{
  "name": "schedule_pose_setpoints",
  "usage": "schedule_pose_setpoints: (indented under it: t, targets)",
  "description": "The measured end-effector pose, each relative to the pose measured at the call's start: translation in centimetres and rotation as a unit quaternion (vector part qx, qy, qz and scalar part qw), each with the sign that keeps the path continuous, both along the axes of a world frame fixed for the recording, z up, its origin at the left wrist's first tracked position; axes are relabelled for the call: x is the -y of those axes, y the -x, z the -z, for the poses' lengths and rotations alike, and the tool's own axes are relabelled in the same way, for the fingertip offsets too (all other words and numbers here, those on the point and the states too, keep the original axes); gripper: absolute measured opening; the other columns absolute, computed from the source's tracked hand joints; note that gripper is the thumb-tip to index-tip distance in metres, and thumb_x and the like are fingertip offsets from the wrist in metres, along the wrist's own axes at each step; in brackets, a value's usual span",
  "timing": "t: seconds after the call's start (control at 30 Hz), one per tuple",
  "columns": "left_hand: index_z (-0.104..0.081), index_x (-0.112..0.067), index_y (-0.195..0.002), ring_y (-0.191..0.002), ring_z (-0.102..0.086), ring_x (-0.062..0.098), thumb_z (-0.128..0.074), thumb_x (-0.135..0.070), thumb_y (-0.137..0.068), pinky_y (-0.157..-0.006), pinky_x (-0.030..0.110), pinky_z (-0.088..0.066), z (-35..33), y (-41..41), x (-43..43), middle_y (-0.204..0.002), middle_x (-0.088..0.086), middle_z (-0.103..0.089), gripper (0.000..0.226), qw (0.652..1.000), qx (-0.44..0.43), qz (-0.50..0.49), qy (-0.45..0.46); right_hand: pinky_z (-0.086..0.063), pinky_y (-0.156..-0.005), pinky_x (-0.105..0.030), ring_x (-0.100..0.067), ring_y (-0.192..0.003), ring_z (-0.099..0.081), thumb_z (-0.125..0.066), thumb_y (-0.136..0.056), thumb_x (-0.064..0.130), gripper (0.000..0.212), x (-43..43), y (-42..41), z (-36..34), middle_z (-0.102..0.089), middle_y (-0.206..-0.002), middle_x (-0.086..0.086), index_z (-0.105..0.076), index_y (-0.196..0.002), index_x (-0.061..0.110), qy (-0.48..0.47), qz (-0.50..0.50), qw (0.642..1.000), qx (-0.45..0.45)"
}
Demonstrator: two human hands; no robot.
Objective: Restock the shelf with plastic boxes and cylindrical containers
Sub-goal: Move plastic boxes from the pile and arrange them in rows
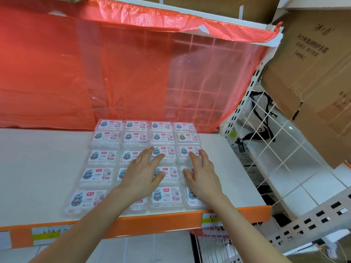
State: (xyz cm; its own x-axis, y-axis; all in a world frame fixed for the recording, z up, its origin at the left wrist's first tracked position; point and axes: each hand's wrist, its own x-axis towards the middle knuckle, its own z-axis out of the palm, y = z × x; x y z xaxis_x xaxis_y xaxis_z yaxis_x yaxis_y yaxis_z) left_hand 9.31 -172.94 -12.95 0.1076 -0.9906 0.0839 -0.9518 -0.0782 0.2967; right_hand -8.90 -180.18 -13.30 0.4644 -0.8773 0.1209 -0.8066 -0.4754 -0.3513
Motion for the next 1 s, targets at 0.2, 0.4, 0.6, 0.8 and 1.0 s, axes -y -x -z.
schedule_pose_setpoints:
  t: [0.2,0.4,0.6,0.8,1.0]
  targets:
    - [-0.015,-0.028,-0.146,-0.142,0.003,0.019,-0.036,-0.045,-0.095,-0.114,0.039,-0.012,-0.1,0.2,-0.2,-0.156,0.003,0.003,0.058,1.000,0.005,-0.002,0.003,-0.038,-0.097,-0.039,-0.026,-0.136,-0.020,-0.037,-0.095,0.039,0.056,0.0,0.0,0.0,-0.001,-0.155,-0.003,-0.018,-0.145,0.025,0.005,-0.002,1.000,-0.003]
    - [-0.010,-0.031,-0.147,-0.142,0.006,0.020,-0.031,-0.048,-0.095,-0.113,0.040,-0.011,0.4,1.2,-0.8,-0.156,0.000,0.005,0.059,0.999,0.030,-0.010,0.000,-0.039,-0.097,-0.041,-0.027,-0.136,-0.019,-0.037,-0.095,0.039,0.056,0.0,0.0,0.0,-0.001,-0.155,-0.004,-0.018,-0.146,0.024,0.003,-0.001,1.000,-0.005]
    - [-0.011,-0.031,-0.147,-0.143,0.008,0.020,-0.032,-0.046,-0.096,-0.114,0.040,-0.008,0.3,0.9,-0.6,-0.156,0.000,0.006,0.057,1.000,0.011,-0.001,-0.009,-0.040,-0.096,-0.040,-0.027,-0.136,-0.020,-0.038,-0.095,0.038,0.056,0.0,-0.1,0.0,-0.001,-0.155,-0.004,-0.018,-0.145,0.024,0.002,-0.001,1.000,-0.008]
    - [-0.011,-0.030,-0.147,-0.143,0.008,0.020,-0.033,-0.046,-0.096,-0.114,0.040,-0.007,0.1,0.8,-0.6,-0.156,0.000,0.005,0.058,1.000,0.007,0.006,-0.010,-0.039,-0.097,-0.040,-0.028,-0.136,-0.020,-0.039,-0.095,0.038,0.056,0.0,-0.1,0.0,-0.002,-0.155,-0.004,-0.019,-0.146,0.024,-0.002,-0.001,1.000,-0.008]
    - [-0.014,-0.029,-0.147,-0.142,0.002,0.017,-0.035,-0.046,-0.095,-0.113,0.038,-0.010,-0.5,-0.3,-1.3,-0.156,0.001,-0.001,0.059,1.000,0.004,-0.009,0.021,-0.021,-0.111,-0.045,-0.027,-0.141,-0.008,-0.035,-0.095,0.042,0.058,0.0,-0.1,-0.6,-0.003,-0.156,-0.005,-0.014,-0.147,0.026,0.011,0.009,0.998,-0.058]
